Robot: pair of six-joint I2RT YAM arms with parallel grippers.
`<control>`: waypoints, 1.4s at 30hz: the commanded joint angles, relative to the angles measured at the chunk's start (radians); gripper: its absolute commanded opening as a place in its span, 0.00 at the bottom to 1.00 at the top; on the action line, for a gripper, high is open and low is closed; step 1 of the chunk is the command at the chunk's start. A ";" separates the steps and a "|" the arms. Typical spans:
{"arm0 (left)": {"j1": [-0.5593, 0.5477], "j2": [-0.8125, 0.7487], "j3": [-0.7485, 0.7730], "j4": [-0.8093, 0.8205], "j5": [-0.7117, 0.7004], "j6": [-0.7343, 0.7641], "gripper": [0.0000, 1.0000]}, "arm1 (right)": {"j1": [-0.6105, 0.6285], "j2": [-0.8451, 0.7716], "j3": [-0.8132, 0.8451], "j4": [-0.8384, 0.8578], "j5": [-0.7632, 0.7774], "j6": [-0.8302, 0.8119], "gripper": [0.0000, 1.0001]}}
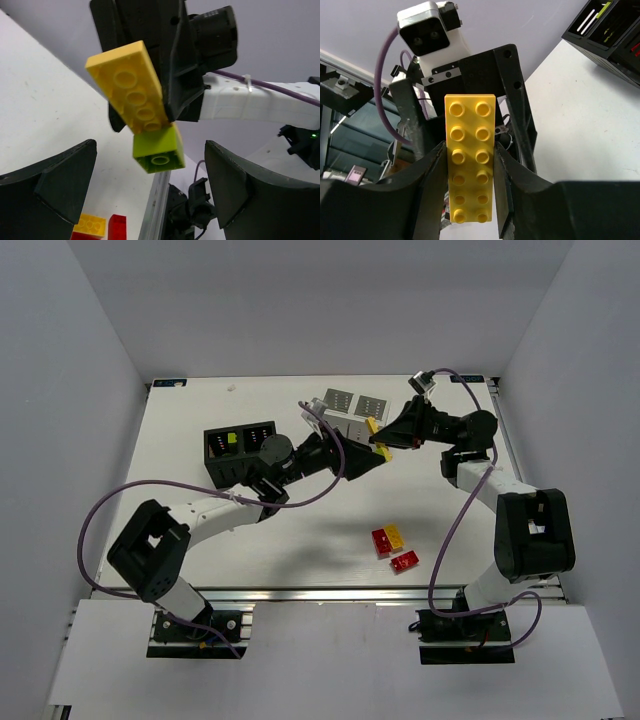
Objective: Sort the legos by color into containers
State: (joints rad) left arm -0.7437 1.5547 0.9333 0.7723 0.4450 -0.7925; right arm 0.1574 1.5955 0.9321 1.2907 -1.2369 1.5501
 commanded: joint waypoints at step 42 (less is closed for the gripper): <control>0.066 -0.206 0.117 -0.631 -0.201 0.297 0.00 | -0.042 -0.226 0.309 -1.217 0.146 -1.530 0.00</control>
State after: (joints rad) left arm -0.6991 1.4651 1.0058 0.3038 0.3912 -0.6090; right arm 0.1181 1.3594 1.2068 0.2211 -1.1881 0.1444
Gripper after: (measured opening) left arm 0.469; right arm 0.426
